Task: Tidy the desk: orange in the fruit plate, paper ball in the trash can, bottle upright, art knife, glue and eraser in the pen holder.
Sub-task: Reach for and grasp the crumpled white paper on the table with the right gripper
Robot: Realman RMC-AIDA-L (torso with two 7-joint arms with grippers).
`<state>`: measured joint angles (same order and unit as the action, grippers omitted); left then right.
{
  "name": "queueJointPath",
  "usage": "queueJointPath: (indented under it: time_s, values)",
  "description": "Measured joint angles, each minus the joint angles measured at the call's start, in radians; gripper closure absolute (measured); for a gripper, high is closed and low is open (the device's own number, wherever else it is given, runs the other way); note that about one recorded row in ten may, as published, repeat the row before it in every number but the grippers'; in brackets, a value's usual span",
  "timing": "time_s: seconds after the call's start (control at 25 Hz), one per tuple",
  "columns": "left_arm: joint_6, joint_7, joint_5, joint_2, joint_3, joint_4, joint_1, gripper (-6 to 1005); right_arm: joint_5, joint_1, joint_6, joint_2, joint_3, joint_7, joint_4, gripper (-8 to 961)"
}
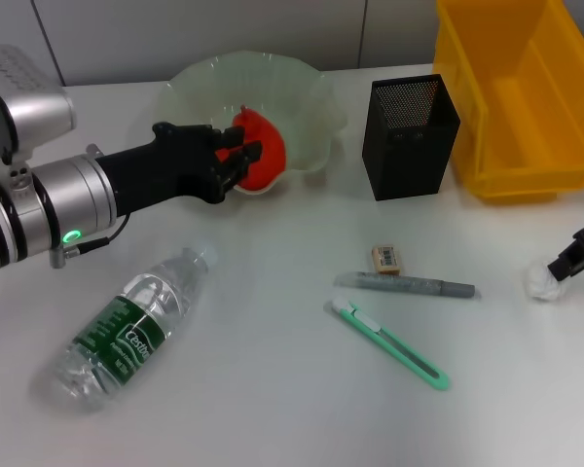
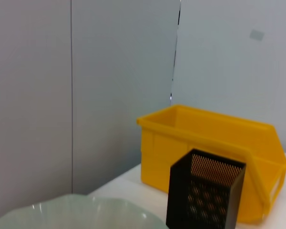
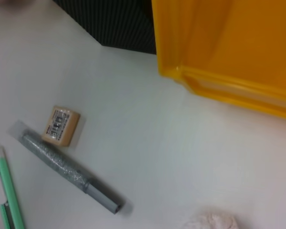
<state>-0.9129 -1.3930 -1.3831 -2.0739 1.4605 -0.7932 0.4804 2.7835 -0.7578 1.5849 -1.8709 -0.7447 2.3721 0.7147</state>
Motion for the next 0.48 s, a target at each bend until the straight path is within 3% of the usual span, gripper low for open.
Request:
queueJointPath:
  time_s: [0.16,0.48]
  values:
    - [-0.004,0.054,0.073,0.001,0.000,0.000,-0.007,744,-0.001,0.007,-0.001,-0.006,0.006,-0.011,0.006,789]
    - [-0.027,0.062,0.085,0.005,-0.002,0.000,-0.008,744,-0.003,0.023,-0.002,-0.011,0.012,-0.017,0.028,844]
